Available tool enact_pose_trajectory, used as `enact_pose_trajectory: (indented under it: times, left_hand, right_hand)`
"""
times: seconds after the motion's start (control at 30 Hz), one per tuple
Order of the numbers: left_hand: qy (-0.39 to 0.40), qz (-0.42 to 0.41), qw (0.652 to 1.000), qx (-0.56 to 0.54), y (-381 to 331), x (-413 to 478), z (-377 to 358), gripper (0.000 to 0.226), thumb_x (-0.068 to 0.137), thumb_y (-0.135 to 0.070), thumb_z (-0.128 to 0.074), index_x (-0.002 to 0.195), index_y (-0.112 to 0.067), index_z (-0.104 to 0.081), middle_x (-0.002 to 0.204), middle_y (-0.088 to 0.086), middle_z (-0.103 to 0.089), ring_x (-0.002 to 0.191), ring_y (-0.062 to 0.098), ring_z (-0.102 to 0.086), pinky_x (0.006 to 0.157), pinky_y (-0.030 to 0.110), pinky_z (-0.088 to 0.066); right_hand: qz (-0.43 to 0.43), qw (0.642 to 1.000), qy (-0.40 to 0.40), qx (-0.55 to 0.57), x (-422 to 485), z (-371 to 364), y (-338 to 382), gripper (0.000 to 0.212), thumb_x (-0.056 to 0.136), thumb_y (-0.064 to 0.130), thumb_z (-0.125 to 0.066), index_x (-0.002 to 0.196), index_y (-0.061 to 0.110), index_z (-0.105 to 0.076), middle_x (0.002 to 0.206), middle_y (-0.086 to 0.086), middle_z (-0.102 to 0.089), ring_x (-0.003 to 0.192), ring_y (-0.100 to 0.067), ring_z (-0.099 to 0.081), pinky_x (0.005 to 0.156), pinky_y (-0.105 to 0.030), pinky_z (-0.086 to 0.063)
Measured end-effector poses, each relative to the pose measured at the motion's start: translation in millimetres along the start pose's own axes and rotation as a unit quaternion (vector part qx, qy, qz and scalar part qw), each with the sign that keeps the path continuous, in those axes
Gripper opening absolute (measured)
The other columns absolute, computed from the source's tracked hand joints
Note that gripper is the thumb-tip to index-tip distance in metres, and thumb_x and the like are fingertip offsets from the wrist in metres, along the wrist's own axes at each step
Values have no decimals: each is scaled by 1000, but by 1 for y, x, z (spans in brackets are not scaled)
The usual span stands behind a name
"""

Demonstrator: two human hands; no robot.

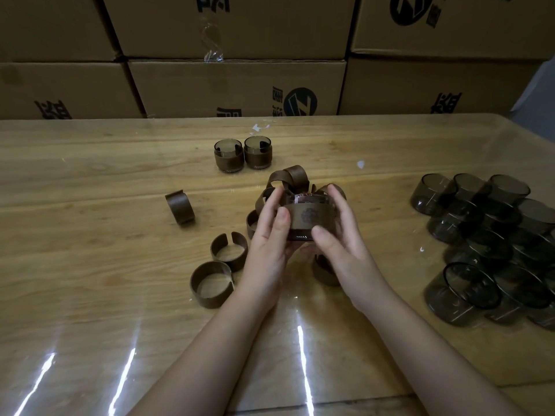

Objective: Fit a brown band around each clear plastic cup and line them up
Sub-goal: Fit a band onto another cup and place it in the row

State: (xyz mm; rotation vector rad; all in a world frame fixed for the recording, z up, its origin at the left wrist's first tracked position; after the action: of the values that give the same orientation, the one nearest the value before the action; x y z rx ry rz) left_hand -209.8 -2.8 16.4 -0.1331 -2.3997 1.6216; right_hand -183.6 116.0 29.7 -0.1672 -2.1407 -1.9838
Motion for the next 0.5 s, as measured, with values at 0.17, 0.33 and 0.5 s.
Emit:
enact_pose_trajectory:
  times: [0.17, 0.33, 0.5]
  left_hand:
    - [-17, 42, 999, -21, 10, 3, 3, 64, 93, -56, -27, 150, -27, -26, 127, 1, -65, 117, 20, -62, 101, 41, -47]
    - [-27, 78, 996, 14, 15, -1, 1, 59, 90, -51, -37, 140, -19, -46, 130, 8, -62, 110, 23, -66, 102, 47, -47]
    - [-37, 62, 997, 11, 17, -1, 5, 41, 85, -29, -59, 126, -26, -54, 122, 7, -66, 110, 22, -66, 97, 36, -52]
  right_hand:
    - [33, 996, -43, -67, 1, 6, -1, 63, 86, 13, -69, 127, 49, -38, 131, 6, -55, 116, 0, -56, 93, -19, -48]
    - [27, 991, -99, -91, 5, 17, -3, 65, 82, 17, -73, 123, 54, -38, 121, 10, -62, 107, 7, -59, 81, -9, -48]
    - [-5, 992, -73, -103, 11, 21, -9, 52, 87, 24, -67, 121, 53, -41, 114, 14, -65, 104, 5, -61, 78, -12, -48]
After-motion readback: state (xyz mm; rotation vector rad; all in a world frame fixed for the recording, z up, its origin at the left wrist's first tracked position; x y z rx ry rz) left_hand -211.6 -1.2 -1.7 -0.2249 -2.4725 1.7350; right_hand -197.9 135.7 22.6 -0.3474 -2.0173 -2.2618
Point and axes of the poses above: each hand's wrist, its own x-axis towards the middle knuckle, its own z-axis out of the back of the hand, y = z × x, the point moved 3 cm from there along x, towards the middle knuckle
